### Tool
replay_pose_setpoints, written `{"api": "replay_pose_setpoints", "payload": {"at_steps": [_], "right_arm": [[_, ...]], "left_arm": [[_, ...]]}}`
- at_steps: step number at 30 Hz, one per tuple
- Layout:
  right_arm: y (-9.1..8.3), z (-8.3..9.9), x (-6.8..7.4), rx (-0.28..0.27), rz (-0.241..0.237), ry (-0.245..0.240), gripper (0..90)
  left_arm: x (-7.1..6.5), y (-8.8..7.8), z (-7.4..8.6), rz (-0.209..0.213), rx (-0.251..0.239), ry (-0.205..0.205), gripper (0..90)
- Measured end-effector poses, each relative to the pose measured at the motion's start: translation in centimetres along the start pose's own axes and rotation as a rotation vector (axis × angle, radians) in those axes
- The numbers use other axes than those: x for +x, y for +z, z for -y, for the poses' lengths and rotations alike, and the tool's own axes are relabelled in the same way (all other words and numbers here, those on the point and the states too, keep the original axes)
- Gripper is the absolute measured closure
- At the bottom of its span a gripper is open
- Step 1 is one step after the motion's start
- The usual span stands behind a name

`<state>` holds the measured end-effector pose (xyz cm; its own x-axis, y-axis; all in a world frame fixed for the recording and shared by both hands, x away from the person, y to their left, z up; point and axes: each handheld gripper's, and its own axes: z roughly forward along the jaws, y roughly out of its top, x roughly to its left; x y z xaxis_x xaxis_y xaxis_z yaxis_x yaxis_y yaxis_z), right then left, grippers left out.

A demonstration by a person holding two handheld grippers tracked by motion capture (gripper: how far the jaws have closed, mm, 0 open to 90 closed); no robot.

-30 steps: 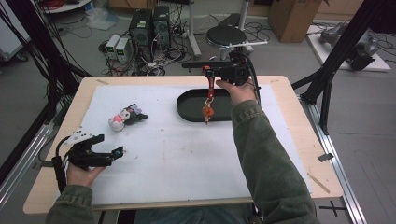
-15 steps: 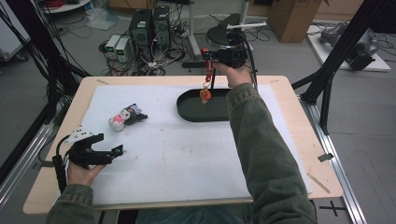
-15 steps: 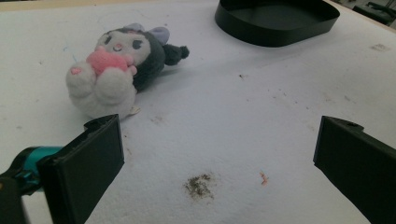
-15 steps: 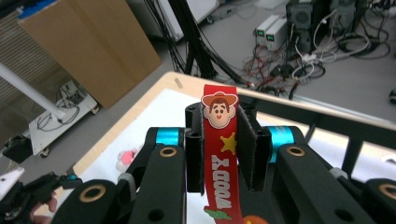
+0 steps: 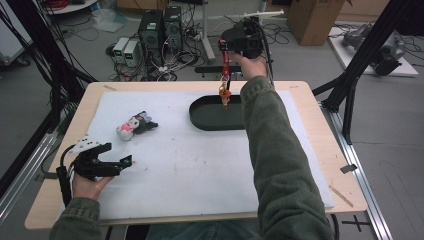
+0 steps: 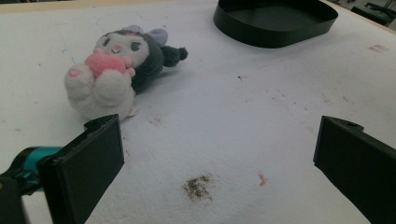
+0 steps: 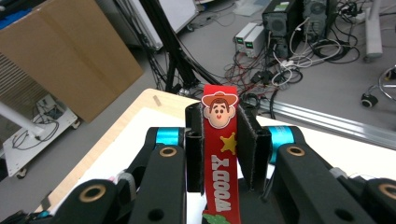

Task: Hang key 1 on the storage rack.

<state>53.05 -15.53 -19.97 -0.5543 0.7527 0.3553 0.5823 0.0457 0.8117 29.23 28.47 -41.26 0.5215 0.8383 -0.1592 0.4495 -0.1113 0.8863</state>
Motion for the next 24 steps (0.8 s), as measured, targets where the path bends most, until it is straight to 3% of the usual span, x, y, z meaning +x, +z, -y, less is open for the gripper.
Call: {"api": "replay_pose_setpoints", "payload": {"at_steps": [12, 16, 24], "right_arm": [[1.4, 0.2, -1.1, 0.028, 0.065, -0.010, 75.1], [1.6, 0.1, -1.1, 0.002, 0.072, -0.018, 75.1], [2.7, 0.1, -1.9, -0.034, 0.120, 0.028, 75.1]], "left_arm": [[-0.3, -0.3, 0.0, -0.008, -0.014, 0.007, 2.0], [-0.1, -0.5, 0.1, -0.013, -0.023, -0.005, 2.0], [-0.2, -0.3, 0.2, -0.008, -0.021, -0.006, 2.0]]}}
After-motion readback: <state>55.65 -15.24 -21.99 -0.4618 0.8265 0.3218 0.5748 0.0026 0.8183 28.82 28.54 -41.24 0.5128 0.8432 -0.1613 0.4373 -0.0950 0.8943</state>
